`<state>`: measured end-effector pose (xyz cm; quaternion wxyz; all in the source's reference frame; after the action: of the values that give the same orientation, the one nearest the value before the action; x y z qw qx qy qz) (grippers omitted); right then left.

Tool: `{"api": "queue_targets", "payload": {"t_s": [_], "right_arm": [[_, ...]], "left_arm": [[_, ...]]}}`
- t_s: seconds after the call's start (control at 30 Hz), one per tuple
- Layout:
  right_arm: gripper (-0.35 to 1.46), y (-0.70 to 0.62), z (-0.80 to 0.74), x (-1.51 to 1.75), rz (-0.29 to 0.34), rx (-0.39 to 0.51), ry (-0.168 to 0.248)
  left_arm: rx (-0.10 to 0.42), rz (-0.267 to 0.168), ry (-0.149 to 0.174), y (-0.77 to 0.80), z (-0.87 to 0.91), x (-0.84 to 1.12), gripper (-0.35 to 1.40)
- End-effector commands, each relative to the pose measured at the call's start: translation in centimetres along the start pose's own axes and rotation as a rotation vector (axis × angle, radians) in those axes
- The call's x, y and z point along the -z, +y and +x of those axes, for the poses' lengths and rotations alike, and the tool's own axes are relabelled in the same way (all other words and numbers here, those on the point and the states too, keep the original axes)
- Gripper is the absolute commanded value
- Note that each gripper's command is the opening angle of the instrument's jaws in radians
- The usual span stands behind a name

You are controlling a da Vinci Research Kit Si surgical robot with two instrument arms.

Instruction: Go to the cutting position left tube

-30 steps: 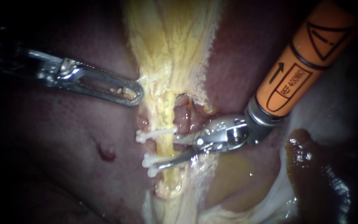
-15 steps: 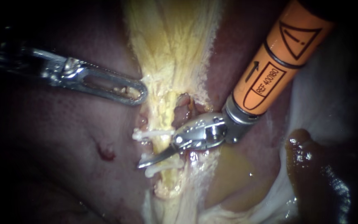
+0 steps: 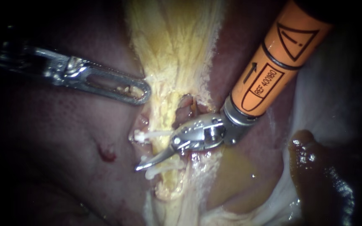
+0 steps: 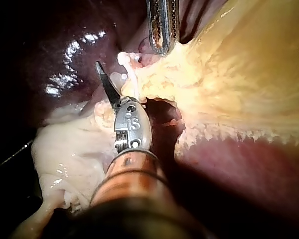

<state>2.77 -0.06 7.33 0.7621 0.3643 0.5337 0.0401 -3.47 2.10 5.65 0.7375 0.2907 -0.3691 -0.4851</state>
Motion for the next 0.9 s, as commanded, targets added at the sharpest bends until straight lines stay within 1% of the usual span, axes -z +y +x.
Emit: {"api": "queue_targets", "payload": {"t_s": [0.03, 0.13, 0.37, 0.43, 0.67, 0.73, 0.9], "right_arm": [[1.34, -0.02, 0.01, 0.01, 0.002, 0.002, -0.001], [1.34, -0.07, 0.03, 0.01, 0.008, 0.004, 0.005], [1.34, -0.23, 0.11, 0.01, 0.05, 0.0, 0.019], [1.34, -0.28, 0.14, 0.01, 0.058, 0.003, 0.03], [1.34, -0.43, 0.3, 0.03, 0.085, 0.002, 0.051], [1.34, -0.46, 0.34, 0.04, 0.09, 0.001, 0.063], [1.34, -0.53, 0.45, 0.06, 0.097, 0.0, 0.071]], "left_arm": [[0.0, 0.002, 0.001, 0.01, 0.0, 0.02, -0.35], [0.0, 0.006, 0.004, 0.03, -0.01, 0.03, -0.35], [-0.001, 0.008, 0.005, 0.08, -0.02, 0.04, -0.35], [-0.001, 0.008, 0.006, 0.09, -0.02, 0.05, -0.35], [-0.001, 0.006, 0.004, 0.1, -0.02, 0.06, -0.35], [-0.001, 0.006, 0.004, 0.1, -0.02, 0.06, -0.35], [-0.002, 0.007, 0.004, 0.11, -0.02, 0.06, -0.35]]}}
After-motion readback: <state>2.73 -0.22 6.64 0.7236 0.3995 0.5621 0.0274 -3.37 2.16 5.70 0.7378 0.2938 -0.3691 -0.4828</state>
